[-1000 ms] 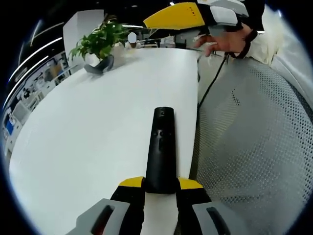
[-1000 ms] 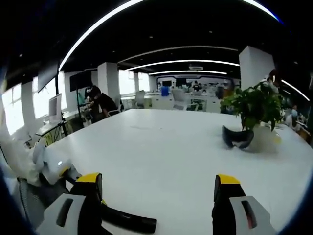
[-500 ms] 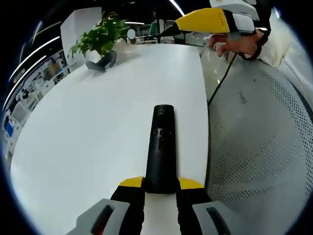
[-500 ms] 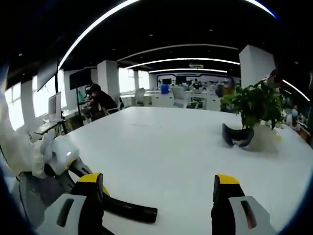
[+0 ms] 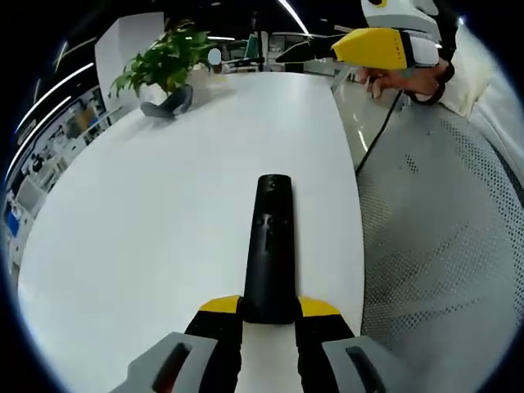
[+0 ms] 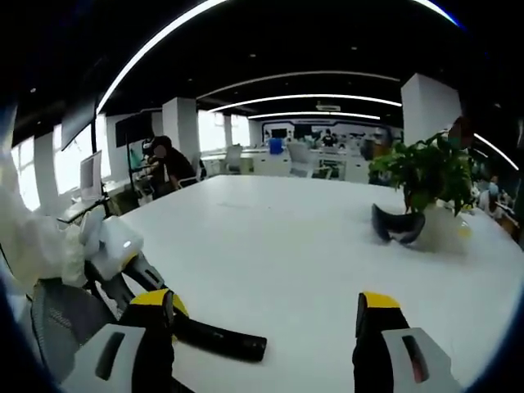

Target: Press the specified remote control buttons in sequence, fully releasing each button before pressing the next.

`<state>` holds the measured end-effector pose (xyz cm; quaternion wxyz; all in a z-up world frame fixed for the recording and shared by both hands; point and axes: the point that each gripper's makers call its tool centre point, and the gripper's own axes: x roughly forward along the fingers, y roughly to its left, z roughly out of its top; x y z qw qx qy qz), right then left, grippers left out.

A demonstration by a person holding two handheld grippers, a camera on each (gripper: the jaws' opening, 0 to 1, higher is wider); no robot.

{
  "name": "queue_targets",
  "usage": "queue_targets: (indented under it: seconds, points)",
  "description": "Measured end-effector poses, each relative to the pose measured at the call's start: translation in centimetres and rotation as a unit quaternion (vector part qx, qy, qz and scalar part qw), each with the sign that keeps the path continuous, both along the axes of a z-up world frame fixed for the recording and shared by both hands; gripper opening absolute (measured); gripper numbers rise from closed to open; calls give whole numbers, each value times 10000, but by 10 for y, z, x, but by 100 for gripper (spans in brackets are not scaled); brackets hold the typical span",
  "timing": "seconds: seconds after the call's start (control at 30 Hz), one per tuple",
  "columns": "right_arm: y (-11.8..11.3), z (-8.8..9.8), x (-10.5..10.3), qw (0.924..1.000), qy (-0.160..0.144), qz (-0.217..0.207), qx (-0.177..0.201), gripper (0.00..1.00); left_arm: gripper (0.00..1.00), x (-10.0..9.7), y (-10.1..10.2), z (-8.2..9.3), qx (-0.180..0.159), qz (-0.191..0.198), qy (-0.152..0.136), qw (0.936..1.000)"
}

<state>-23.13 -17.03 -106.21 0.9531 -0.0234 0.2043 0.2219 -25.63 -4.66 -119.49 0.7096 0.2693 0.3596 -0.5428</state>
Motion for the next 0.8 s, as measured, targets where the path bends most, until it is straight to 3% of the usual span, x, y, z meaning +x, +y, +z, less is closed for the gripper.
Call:
queue_targets:
  seconds: [0.8]
  points:
    - [-4,-4,1,9999,94,-104,-11,91,24,35,6,1,54,-122,48,9999]
